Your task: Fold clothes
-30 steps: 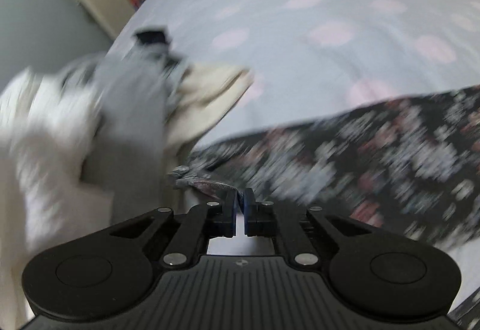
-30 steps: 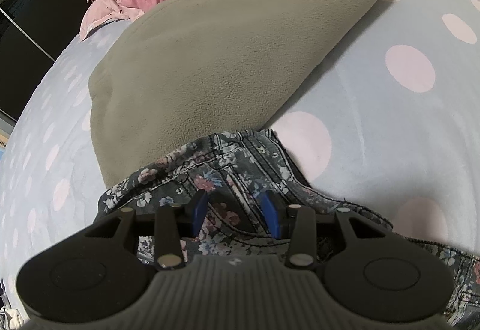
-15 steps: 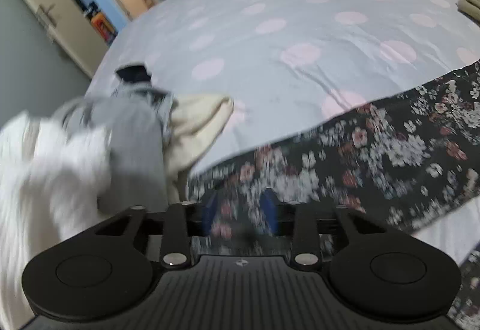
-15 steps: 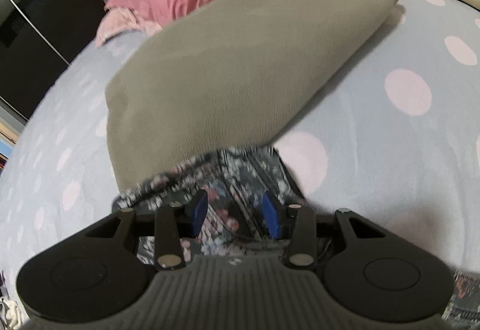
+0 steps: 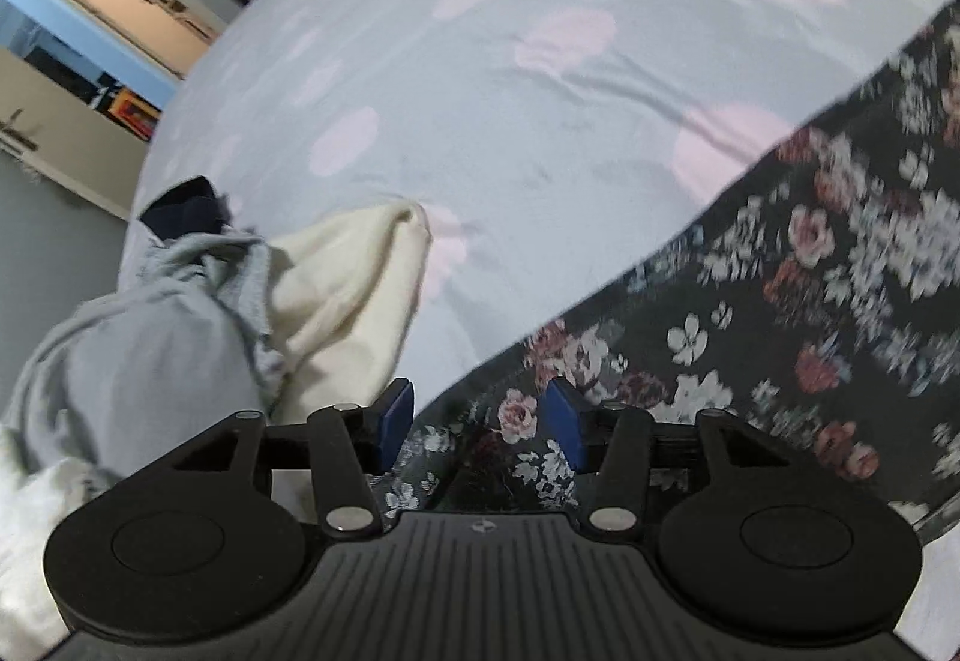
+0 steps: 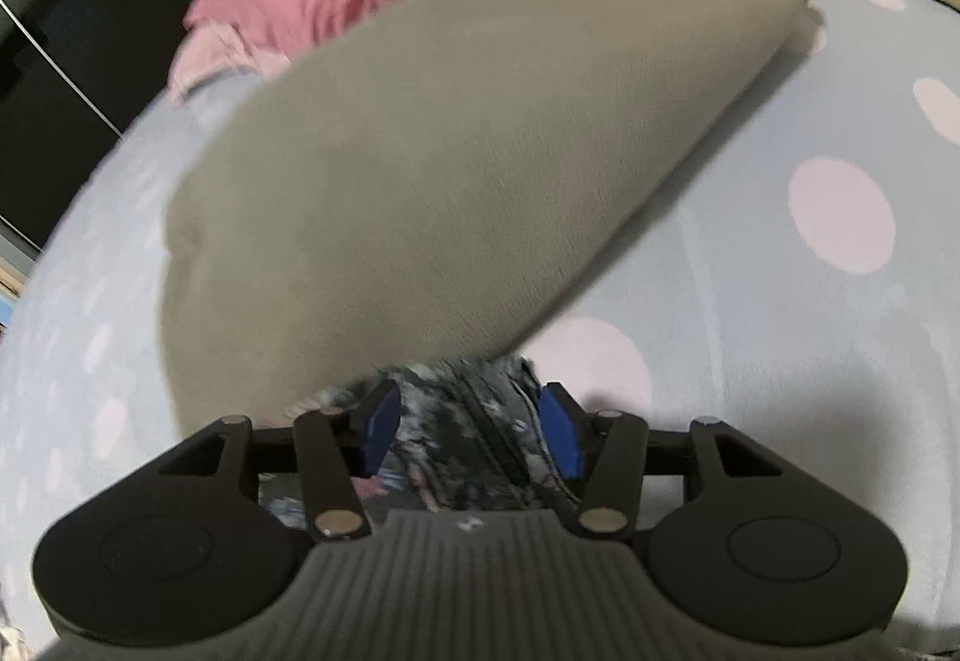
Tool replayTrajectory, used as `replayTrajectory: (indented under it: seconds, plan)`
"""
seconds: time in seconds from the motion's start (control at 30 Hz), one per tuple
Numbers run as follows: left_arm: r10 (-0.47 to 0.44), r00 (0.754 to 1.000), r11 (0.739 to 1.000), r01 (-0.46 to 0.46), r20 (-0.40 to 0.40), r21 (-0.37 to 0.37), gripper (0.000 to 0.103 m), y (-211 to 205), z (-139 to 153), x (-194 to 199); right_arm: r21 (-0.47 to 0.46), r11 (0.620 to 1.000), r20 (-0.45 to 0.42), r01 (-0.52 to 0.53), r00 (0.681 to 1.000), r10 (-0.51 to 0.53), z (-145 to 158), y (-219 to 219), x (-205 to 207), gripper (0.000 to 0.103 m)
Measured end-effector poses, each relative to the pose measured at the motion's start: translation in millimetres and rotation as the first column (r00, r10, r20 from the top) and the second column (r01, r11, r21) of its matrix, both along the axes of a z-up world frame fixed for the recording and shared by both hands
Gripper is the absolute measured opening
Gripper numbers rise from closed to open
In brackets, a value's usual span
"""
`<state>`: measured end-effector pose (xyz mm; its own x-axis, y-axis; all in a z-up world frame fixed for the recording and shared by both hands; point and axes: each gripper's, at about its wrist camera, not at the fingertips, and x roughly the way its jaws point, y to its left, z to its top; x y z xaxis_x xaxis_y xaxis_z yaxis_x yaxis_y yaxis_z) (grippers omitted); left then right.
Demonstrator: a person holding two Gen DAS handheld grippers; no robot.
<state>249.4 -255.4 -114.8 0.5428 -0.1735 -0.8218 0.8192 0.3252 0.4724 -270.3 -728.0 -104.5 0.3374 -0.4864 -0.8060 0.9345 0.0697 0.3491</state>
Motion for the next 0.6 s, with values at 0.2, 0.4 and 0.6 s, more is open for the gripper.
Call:
replayTrajectory:
  seconds: [0.2, 0.4, 0.6]
  plan:
    - [0.01, 1.0, 1.0, -0.01, 0.006, -0.002, 0.068, 5, -15, 10, 0.025, 1.0, -0.009, 0.01, 1.0, -0.01, -27, -10, 5, 0.068]
    - [0.029, 0.999, 0.999, -0.03, -0.04, -0.041, 0.072, 12, -13, 21, 0.003, 1.0, -0.021, -0.006, 1.0, 0.006, -25, -9, 11, 0.047]
    - [0.024, 0.998, 0.998, -0.028, -0.054, -0.063, 0.0, 5, -18, -5, -0.083, 0.996, -0.105, -0.027, 0.994, 0.019, 0, 2, 17, 0.018]
